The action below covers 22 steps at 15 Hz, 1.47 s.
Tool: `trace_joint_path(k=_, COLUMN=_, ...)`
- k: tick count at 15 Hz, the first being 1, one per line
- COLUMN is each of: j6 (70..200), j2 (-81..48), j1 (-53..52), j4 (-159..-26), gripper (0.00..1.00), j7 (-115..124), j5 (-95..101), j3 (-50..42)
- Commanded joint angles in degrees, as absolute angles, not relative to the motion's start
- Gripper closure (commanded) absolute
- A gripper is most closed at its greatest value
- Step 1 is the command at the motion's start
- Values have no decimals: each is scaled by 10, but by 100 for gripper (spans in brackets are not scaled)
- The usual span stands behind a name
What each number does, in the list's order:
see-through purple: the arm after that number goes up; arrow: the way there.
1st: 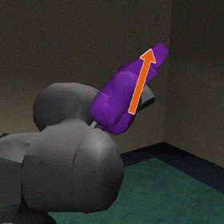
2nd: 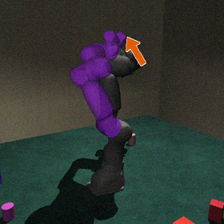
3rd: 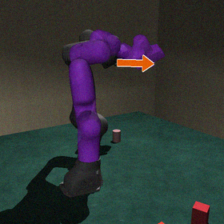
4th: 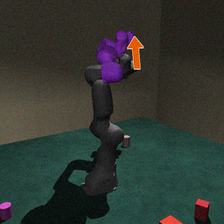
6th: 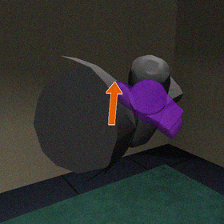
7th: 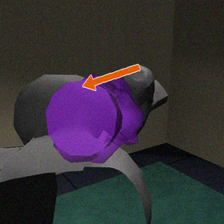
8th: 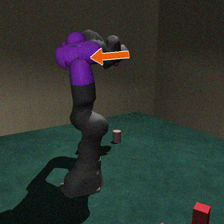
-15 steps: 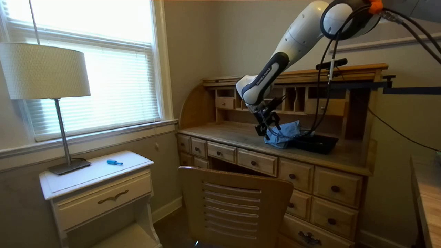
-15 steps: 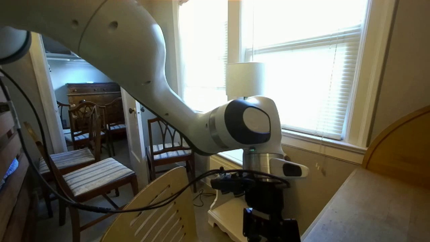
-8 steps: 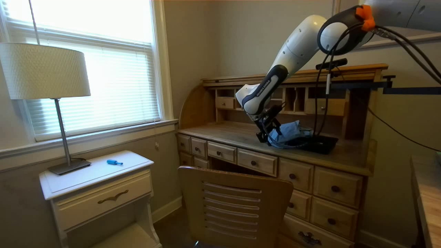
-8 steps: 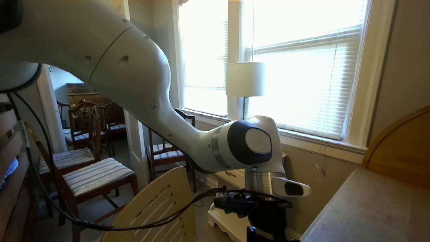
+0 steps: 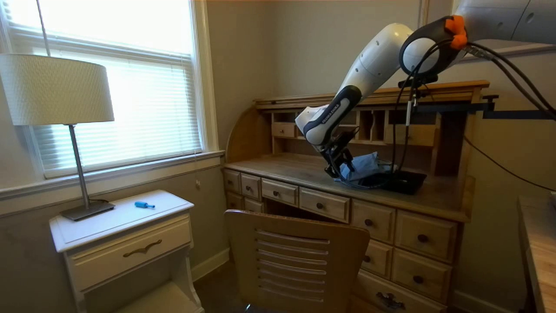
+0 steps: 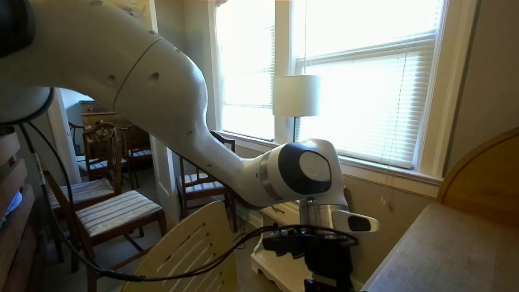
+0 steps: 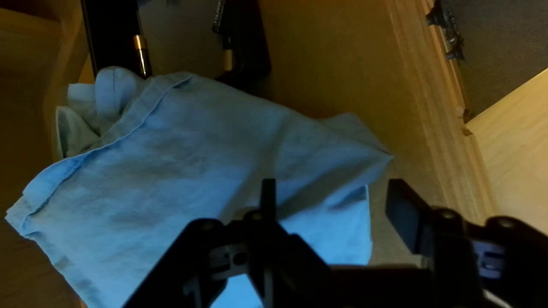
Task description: Put the cloth on the chair
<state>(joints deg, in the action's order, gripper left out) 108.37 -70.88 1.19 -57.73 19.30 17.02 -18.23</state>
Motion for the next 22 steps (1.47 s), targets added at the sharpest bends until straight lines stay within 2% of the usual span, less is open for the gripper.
trace_joint_path(k=1, j6=1054, j2=-732, j1=10, j4=-538, gripper=62, j7=201, j5=182, j3=-185)
trace_joint_path(k=4, j6=1047, j2=-738, j1=11, j4=-528, gripper=84, j7=200, j5=181, j3=-184)
trace_joint_path(k=6, j6=1044, j2=-739, j1=12, j4=-525, gripper=97, j7=200, j5=181, j3=-184)
trace_joint_path(k=7, j6=1043, j2=-740, j1=12, j4=-523, gripper=100, j7=201, j5=181, j3=-184)
trace_joint_path(k=15, j6=1069, j2=-708, j1=2, j4=-526, gripper=100, j7=195, j5=176, j3=-188)
trace_joint_path(k=22, j6=1175, j2=-638, j1=-84, j4=-511, gripper=100, j7=195, j5=225, j3=-215)
